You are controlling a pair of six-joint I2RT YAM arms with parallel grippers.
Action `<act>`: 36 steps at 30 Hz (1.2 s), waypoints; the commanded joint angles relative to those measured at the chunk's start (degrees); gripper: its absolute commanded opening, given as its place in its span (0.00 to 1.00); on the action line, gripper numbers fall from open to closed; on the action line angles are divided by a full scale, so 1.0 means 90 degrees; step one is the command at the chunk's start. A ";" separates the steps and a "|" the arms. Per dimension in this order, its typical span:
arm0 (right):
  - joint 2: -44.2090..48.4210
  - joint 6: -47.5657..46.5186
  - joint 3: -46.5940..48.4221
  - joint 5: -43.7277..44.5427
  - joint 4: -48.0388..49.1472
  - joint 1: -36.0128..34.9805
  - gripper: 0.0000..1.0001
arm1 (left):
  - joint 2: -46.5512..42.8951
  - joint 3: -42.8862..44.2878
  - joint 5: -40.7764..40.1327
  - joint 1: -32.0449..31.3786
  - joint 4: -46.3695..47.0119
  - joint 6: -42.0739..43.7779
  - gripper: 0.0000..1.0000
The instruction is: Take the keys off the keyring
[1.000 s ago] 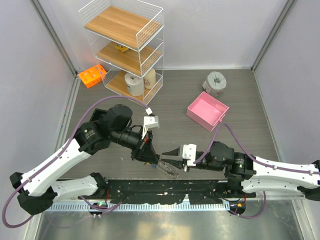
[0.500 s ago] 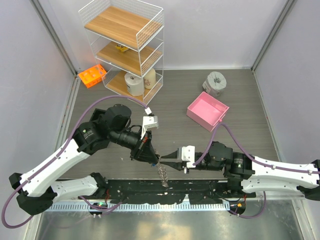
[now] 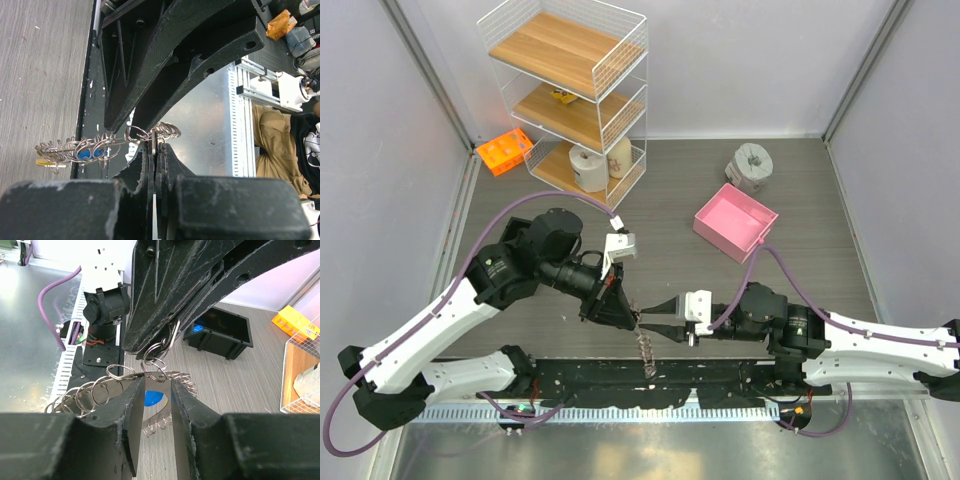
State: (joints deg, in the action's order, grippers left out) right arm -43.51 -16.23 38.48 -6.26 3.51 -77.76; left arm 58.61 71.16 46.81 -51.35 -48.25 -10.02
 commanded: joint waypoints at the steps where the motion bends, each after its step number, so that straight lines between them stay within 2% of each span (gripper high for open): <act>1: -0.0010 0.0045 0.0363 -0.0056 0.0528 0.0036 0.32 | -0.0135 0.0219 0.0297 -0.0007 0.0273 0.0039 0.00; 5: -0.0088 0.0036 0.0460 -0.0193 0.0509 0.0036 0.29 | -0.0135 0.0219 0.0297 -0.0026 0.0283 0.0049 0.00; 7: -0.0136 0.0036 0.0500 -0.0261 0.0489 0.0036 0.24 | -0.0145 0.0229 0.0278 -0.0027 0.0273 0.0049 0.00; 10: -0.0205 0.0036 0.0549 -0.0378 0.0431 0.0036 0.11 | -0.0155 0.0238 0.0220 -0.0027 0.0263 0.0068 0.00; 13: -0.0225 0.0016 0.0568 -0.0417 0.0353 0.0036 0.05 | -0.0184 0.0277 0.0141 -0.0027 0.0215 0.0098 0.00; 20: -0.0166 -0.0101 0.0607 -0.0476 0.0128 0.0036 0.05 | -0.0233 0.0346 -0.0142 -0.0027 0.0156 -0.0068 0.00; 28: -0.0458 -0.0666 0.1290 -0.0554 -0.1052 -0.0012 0.05 | -0.0028 0.0326 -0.0152 -0.0017 0.0049 -0.0439 0.00; 36: -0.0801 -0.1155 0.1691 -0.0379 -0.1629 -0.0286 0.05 | 0.0109 0.0404 -0.0171 -0.0027 -0.0078 -0.0400 0.00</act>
State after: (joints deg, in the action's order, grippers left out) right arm -49.63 -23.57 49.91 -9.50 -10.44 -78.61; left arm 59.11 71.83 45.01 -51.42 -51.92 -13.19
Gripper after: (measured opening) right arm 0.063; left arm 0.054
